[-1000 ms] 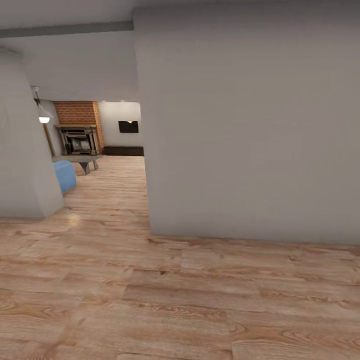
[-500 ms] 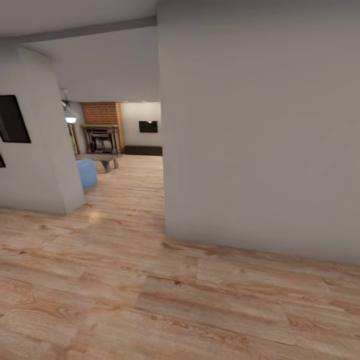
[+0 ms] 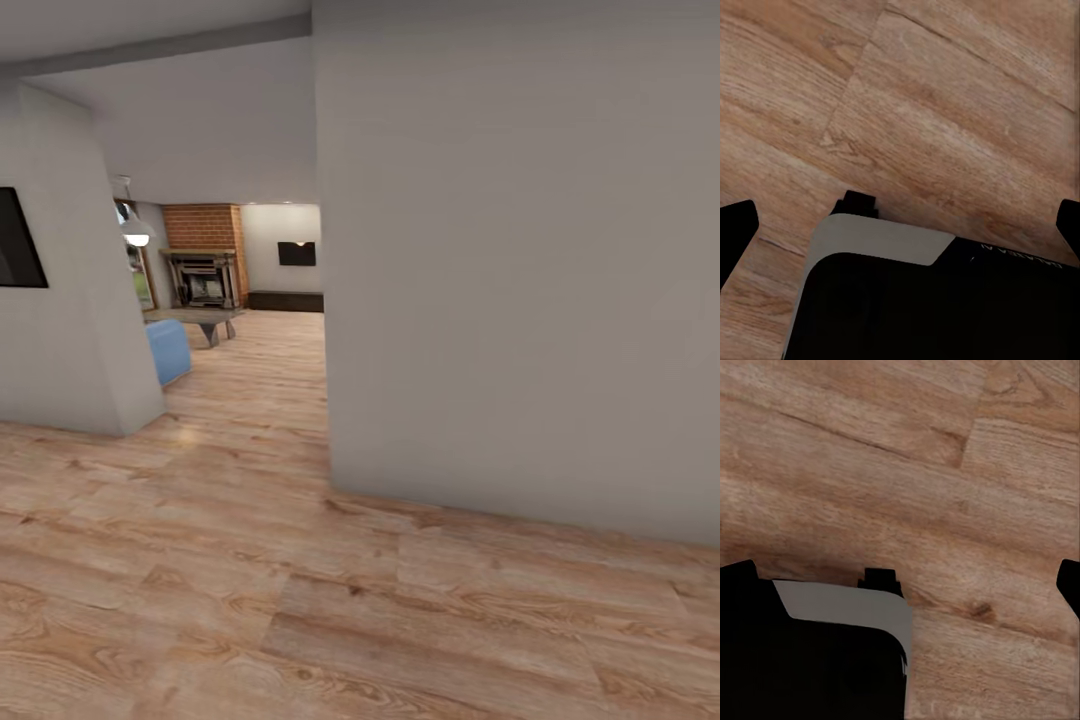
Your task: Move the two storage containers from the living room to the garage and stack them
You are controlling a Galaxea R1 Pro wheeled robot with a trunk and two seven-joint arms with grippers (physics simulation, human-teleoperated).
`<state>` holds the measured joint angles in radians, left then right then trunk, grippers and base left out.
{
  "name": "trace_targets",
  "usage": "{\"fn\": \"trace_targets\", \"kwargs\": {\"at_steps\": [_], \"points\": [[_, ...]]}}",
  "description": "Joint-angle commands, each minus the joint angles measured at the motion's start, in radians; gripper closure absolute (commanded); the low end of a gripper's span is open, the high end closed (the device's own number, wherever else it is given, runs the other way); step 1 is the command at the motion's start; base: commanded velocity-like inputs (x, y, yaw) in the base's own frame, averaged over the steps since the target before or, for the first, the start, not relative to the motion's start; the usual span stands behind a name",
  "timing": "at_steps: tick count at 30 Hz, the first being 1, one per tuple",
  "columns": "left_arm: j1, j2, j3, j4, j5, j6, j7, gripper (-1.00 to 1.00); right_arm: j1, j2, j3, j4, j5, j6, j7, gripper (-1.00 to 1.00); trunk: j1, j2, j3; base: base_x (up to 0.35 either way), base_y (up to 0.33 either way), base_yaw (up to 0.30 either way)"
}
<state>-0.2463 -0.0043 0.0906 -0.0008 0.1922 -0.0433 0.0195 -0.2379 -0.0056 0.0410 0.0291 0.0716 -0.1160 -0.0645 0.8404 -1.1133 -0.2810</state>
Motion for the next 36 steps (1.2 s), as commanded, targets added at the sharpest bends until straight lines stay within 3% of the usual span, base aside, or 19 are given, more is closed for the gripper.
{"fn": "trace_targets", "kwargs": {"at_steps": [1,10,36], "points": [[-0.001,0.000,0.008,0.001,0.000,-0.003,0.002,-1.00,-0.001,0.000,0.004,0.003,0.016,-0.005,-0.002,-1.00,0.001,-0.001,-0.001,0.321,0.000,0.000],[-0.001,0.000,0.008,-0.001,-0.002,-0.003,0.002,-1.00,-0.001,-0.009,0.004,0.003,0.032,-0.006,0.019,-1.00,0.001,-0.001,-0.001,0.321,0.000,0.000],[-0.001,-0.005,0.008,0.000,-0.004,-0.008,0.000,-1.00,-0.001,-0.012,0.002,0.003,0.027,-0.007,0.040,-1.00,0.001,-0.001,-0.001,0.322,0.000,0.000]]}}
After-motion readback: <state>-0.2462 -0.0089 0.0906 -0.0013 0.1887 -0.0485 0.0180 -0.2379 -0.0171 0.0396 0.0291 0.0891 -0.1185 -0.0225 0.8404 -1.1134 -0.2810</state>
